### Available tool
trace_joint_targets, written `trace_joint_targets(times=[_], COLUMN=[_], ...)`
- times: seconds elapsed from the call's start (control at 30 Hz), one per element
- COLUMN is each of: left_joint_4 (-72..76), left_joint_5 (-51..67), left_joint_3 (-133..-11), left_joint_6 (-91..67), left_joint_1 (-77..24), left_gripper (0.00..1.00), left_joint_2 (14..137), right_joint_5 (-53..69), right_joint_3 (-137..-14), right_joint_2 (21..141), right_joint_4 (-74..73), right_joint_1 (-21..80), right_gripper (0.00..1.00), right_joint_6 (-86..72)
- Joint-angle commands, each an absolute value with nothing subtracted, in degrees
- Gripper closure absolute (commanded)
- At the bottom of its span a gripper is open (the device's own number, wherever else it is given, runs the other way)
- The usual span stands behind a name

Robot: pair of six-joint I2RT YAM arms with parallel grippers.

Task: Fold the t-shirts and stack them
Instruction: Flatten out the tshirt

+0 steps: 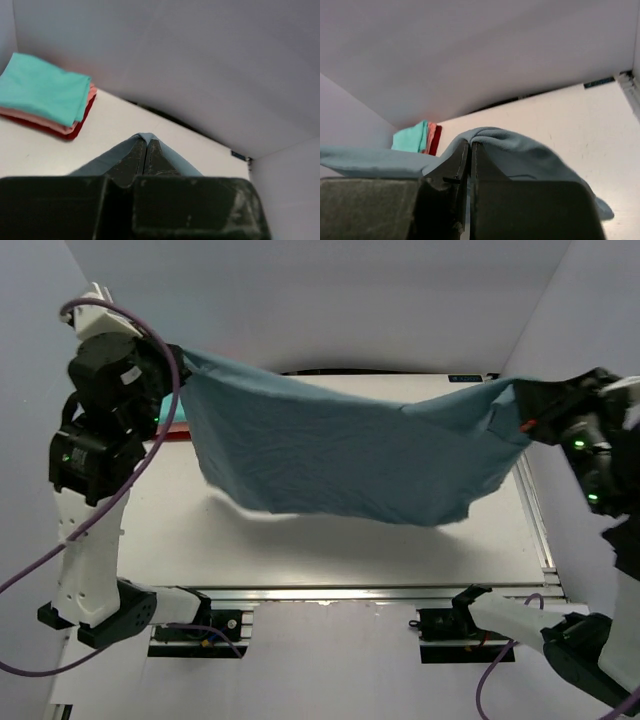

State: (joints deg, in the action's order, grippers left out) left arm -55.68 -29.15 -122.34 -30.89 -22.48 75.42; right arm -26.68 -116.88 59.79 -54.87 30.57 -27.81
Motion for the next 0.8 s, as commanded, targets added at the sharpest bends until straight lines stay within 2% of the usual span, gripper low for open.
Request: trace_joint_targets(times=[0.0, 0.1, 0.23, 0.47, 0.67, 0.77], left_joint_4=[-60.4, -60.4, -59.0, -51.9, -41.8, -39.8], left_joint_5=[-27.7, -27.1, -28.6, -30.7, -24.9, -19.7], left_joint_3=[-130.3, -130.1, -123.9, -113.2, -104.2, -108.0], left_joint_6=[-28.6, -29.0, -28.7, -26.5, -27.4, -27.5], left_joint_1=[-22.6, -22.6, -22.6, -22.4, -15.7, -11.4], left_gripper=[1.00, 1.00, 1.00, 1.00, 1.00, 1.00], left_joint_2=[75.4, 74.2, 72.4, 79.4, 86.6, 92.7], right_joint_5=[-28.7, -26.9, -26.4, -26.4, -8.8, -4.1], right_joint_3=[-130.0, -134.5, -131.7, -123.3, -119.1, -127.0], right_joint_2=[63.5, 64.9, 67.5, 76.3, 86.4, 95.4], right_joint_4=[-56.2, -55.7, -53.8, -46.2, -41.8, -43.1], right_joint_1=[30.8, 30.8, 30.8, 29.8, 15.7, 11.1], right_gripper=[1.00, 1.00, 1.00, 1.00, 1.00, 1.00], right_joint_6=[-20.4, -18.4, -16.7, -13.2, -16.1, -15.0])
